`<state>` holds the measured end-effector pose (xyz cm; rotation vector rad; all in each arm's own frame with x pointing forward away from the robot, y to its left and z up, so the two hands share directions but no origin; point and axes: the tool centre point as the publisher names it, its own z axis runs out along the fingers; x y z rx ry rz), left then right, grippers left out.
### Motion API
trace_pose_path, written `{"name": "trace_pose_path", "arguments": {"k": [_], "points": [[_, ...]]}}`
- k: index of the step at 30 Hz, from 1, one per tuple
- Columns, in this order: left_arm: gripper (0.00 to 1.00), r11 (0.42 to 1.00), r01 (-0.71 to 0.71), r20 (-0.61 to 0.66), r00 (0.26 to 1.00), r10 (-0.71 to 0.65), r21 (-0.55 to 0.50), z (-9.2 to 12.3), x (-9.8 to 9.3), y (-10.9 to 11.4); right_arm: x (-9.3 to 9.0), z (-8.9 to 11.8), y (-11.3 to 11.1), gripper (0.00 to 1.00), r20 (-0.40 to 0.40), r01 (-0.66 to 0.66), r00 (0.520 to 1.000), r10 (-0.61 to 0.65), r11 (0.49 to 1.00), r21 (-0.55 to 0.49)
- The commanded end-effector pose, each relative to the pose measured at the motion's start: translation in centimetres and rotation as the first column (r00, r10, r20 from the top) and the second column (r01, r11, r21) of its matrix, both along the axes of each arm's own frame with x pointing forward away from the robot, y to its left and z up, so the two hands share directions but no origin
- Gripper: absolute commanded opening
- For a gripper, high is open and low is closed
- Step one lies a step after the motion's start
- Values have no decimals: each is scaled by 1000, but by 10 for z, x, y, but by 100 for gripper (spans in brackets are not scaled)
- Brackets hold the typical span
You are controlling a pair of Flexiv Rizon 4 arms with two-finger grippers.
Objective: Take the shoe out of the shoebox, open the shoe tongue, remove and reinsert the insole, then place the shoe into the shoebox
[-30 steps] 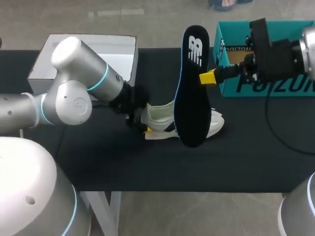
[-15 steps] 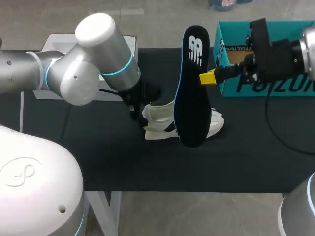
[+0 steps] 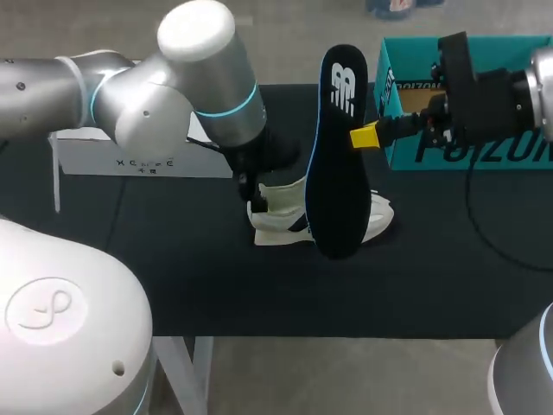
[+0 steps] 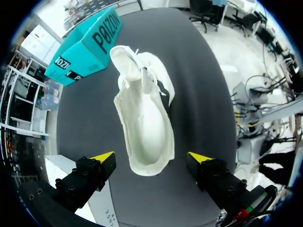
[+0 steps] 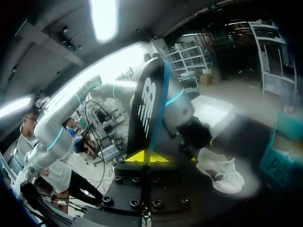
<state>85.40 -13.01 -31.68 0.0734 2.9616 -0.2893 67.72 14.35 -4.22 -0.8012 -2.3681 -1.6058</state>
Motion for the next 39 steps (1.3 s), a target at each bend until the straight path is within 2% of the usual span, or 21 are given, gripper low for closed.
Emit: {"name": "trace_pose_path", "arguments": {"k": [1,12,26,31,39], "points": [[100,999,-22,1,1000,22,29,6,3,-1,3,-1,3,0,-1,-1,1000,1,1000,-2],[100,999,-28,4,1000,28,19,-1,11,-6,3,-1,3,0,-1,-1,1000,1,1000,-2],[100,999,-21,1,1000,21,27,-1,17,-11,3,-1,3,0,-1,-1,1000,1,1000,-2],[100,997,-75,5,997,75,10,-7,32,-15,3,-1,3,0,-1,-1,1000,1,1000,-2],[100,999,-31,4,999,31,-6,-18,64,-51,3,-1,3,0,-1,-1,1000,1,1000,-2]]}}
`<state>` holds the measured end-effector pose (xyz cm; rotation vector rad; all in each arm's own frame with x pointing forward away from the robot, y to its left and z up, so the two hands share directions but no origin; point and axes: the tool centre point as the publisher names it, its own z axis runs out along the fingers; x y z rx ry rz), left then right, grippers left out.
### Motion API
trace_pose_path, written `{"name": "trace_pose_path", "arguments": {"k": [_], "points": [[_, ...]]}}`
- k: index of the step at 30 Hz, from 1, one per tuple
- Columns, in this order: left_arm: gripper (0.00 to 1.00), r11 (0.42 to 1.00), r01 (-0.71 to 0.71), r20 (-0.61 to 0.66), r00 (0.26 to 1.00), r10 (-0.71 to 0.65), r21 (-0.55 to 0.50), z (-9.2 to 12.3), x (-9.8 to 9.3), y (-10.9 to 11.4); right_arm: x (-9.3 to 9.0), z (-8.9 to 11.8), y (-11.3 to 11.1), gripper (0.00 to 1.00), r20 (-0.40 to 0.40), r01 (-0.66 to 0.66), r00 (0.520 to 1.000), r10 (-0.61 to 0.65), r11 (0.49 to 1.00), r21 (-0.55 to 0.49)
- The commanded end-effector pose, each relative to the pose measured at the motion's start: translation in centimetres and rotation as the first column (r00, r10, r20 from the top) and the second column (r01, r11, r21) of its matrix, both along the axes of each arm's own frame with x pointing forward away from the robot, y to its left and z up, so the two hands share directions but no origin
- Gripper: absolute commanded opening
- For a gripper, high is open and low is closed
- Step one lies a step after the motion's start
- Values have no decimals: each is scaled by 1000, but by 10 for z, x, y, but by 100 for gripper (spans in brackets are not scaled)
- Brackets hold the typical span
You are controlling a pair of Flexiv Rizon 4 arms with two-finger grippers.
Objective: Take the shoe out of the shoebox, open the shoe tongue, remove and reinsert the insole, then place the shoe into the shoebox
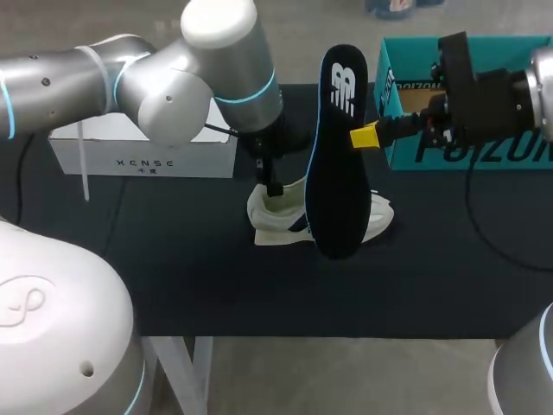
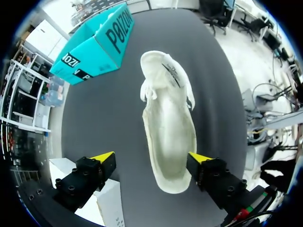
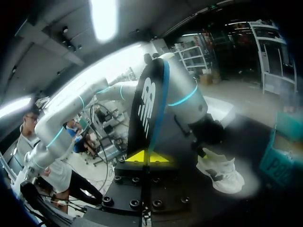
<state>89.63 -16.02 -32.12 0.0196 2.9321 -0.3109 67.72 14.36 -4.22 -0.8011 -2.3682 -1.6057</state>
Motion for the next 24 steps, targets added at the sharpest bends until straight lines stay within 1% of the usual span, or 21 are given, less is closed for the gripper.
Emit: {"name": "trace_pose_path", "arguments": {"k": [1,3,6,12,17,18,19,20,21,22,24], "points": [[100,1000,10,-20,1000,-10,15,-15,25,-26,3,-1,3,0,-2,-1,1000,1,1000,-2],[100,1000,10,-20,1000,-10,12,-19,34,-32,3,-1,3,0,-2,-1,1000,1,1000,-2],[100,1000,27,-28,999,-27,7,-23,41,-41,3,-1,3,0,-2,-1,1000,1,1000,-2],[100,996,84,-56,995,-82,26,-35,36,-55,3,-1,3,0,-2,-1,1000,1,1000,-2],[100,997,72,-75,995,-71,11,-52,37,-59,3,-1,3,0,-2,-1,1000,1,1000,-2],[100,997,69,-86,994,-67,22,-55,37,-60,3,-1,3,0,-2,-1,1000,1,1000,-2],[59,997,72,-84,994,-70,18,-56,35,-61,3,-1,3,0,-2,-1,1000,1,1000,-2],[47,997,81,-84,993,-80,17,-57,33,-62,3,-1,3,0,-2,-1,1000,1,1000,-2],[23,996,89,-88,992,-87,28,-58,31,-63,3,-1,3,0,-2,-1,1000,1,1000,-2],[2,995,91,-93,992,-87,36,-60,29,-63,3,-1,3,0,-2,-1,1000,1,1000,-2],[0,993,103,-109,989,-97,51,-65,24,-61,3,-1,3,0,-2,-1,1000,1,1000,-2]]}}
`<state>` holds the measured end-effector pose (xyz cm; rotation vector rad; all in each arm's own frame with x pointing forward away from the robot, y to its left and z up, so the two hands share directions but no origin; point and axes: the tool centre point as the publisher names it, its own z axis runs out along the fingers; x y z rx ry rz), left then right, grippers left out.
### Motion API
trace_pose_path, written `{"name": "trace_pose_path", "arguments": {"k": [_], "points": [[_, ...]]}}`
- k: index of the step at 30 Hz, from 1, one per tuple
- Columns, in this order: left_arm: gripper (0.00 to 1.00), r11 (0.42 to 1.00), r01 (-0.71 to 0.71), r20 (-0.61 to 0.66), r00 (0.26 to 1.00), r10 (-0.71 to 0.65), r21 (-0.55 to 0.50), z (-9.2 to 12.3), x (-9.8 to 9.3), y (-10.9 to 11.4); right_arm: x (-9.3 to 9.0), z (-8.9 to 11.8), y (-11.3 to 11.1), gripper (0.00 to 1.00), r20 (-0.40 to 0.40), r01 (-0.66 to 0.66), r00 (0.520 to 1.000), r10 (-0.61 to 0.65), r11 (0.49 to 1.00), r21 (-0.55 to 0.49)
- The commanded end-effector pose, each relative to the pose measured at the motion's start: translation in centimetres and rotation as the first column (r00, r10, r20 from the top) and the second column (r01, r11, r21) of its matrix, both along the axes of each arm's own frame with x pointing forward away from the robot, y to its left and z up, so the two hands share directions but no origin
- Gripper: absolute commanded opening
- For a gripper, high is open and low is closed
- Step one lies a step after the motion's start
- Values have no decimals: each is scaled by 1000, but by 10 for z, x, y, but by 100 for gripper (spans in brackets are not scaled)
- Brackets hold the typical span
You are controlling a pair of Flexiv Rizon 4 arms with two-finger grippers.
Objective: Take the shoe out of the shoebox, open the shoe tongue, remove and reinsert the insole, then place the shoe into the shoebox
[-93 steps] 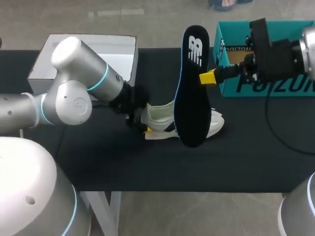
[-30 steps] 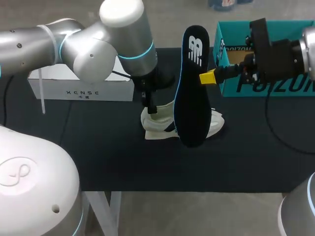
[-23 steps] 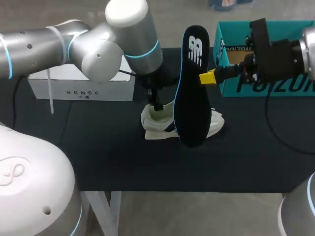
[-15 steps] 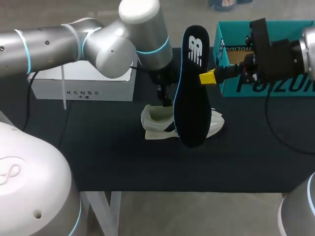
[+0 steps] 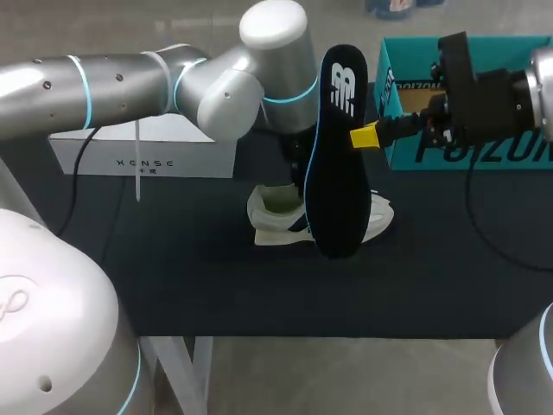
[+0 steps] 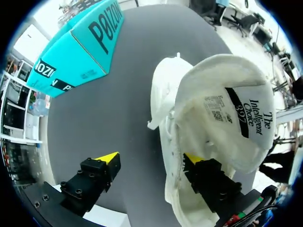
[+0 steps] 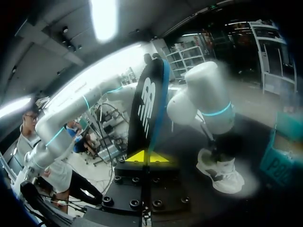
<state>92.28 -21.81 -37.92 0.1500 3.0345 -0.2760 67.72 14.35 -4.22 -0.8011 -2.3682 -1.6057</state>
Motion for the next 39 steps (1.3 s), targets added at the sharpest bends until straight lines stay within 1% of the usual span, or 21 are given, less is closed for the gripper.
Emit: {"name": "trace_pose_path", "arguments": {"k": [1,3,16,17,19,20,21,23,25,26,27,38,39], "points": [[0,1000,13,-22,1000,-13,26,-10,-5,-3,3,-1,3,0,-2,-1,1000,1,1000,-2],[0,999,30,-43,999,-28,33,-15,-11,-2,3,-1,3,0,-2,-1,1000,1,1000,-2],[0,999,30,-43,999,-28,33,-15,-11,-2,3,-1,3,0,-2,-1,1000,1,1000,-2],[0,995,96,-50,994,-94,30,-11,-12,-3,3,-1,3,0,-2,-1,1000,1,1000,-2],[0,966,257,-74,964,-254,27,-4,-12,-6,3,-1,3,0,-2,-1,1000,1,1000,-2],[0,937,349,-99,933,-346,15,-1,-10,-7,3,-1,3,0,-2,-1,1000,1,1000,-2],[0,893,450,-97,888,-450,-28,2,-9,-9,3,-1,3,0,-2,-1,1000,1,1000,-2],[0,772,635,-105,767,-633,-15,10,-10,-13,3,-1,3,0,-2,-1,1000,1,1000,-2],[0,704,711,-84,702,-708,9,21,-12,-14,3,-1,3,0,-2,-1,1000,1,1000,-2],[0,690,723,-56,690,-722,21,26,-13,-14,3,-1,3,0,-2,-1,1000,1,1000,-2],[0,734,678,-18,735,-678,43,31,-11,-12,3,-1,3,0,-2,-1,1000,1,1000,-2],[0,734,678,-18,735,-678,43,31,-11,-12,3,-1,3,0,-2,-1,1000,1,1000,-2],[0,685,727,-1,686,-728,52,35,-11,-13,3,-1,3,0,-2,-1,1000,1,1000,-2]]}}
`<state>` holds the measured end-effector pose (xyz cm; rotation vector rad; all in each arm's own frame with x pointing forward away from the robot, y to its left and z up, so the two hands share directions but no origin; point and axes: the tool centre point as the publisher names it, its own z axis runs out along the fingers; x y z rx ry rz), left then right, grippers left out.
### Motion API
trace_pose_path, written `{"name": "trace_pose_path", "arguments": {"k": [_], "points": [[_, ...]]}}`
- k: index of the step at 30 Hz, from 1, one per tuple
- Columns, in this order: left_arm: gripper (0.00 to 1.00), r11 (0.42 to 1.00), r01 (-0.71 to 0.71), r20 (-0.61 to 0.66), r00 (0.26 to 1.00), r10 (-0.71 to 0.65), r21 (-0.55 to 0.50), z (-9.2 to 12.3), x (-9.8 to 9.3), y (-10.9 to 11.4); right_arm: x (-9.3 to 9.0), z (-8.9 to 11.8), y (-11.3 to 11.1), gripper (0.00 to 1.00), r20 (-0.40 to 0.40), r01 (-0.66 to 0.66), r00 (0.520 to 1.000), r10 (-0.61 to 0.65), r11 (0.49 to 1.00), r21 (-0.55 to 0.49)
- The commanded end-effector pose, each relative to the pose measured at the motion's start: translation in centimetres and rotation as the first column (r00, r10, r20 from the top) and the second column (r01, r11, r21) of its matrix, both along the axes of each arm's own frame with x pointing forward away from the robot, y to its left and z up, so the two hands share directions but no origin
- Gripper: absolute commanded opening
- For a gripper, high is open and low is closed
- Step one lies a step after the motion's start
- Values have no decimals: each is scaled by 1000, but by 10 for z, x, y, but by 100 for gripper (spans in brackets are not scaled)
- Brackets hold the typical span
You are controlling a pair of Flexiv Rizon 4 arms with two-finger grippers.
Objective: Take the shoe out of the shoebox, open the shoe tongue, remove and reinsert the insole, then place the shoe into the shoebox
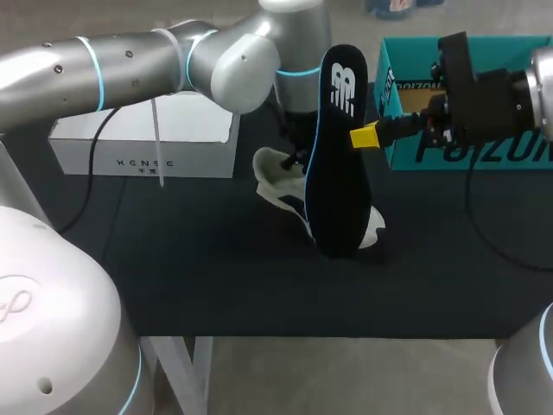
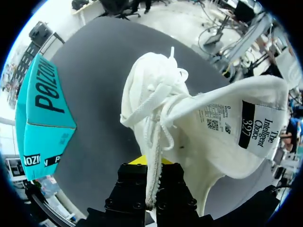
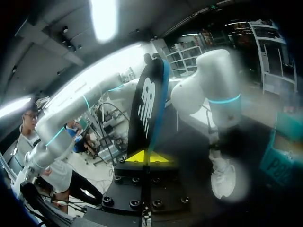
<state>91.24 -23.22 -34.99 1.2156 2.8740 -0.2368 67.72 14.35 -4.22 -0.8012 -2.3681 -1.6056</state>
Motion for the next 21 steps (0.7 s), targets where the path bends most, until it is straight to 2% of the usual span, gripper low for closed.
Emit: {"name": "trace_pose_path", "arguments": {"k": [1,2,5,6,7,9,10,11,13,14,16,19,21], "points": [[0,982,190,20,982,-190,-4,10,1,0,3,-1,3,0,-1,-1,1000,1,1000,-2],[0,961,277,29,960,-277,-7,12,3,0,3,-1,3,0,-1,-1,1000,1,1000,-2],[0,831,556,-25,831,-556,-16,13,11,-5,3,-1,3,0,-1,-1,1000,1,1000,-2],[0,806,592,-21,806,-592,-8,14,11,-6,3,-1,3,0,-1,-1,1000,1,1000,-2],[0,748,664,-56,746,-663,-9,13,11,-8,3,-1,3,0,-1,-1,1000,1,1000,-2],[0,740,673,-43,739,-672,11,13,12,-8,3,-1,3,0,-1,-1,1000,1,1000,-2],[0,689,725,-49,689,-723,15,13,11,-10,3,-1,3,0,-1,-1,1000,1,1000,-2],[0,698,715,-45,699,-714,27,13,10,-10,3,-1,3,0,-1,-1,1000,1,1000,-2],[0,647,761,-47,649,-760,48,12,7,-12,3,-1,3,0,-1,-1,1000,1,1000,-2],[0,661,748,-51,664,-746,53,12,7,-12,3,-1,3,0,-1,-1,1000,1,1000,-2],[0,636,770,-41,637,-769,49,10,5,-13,3,-1,3,0,-1,-1,1000,1,1000,-2],[0,658,751,-70,660,-748,55,1,9,-17,3,-1,3,0,-1,-1,1000,1,1000,-2],[0,650,757,-86,653,-752,61,-6,10,-20,3,-1,3,0,-1,-1,1000,1,1000,-2]]}}
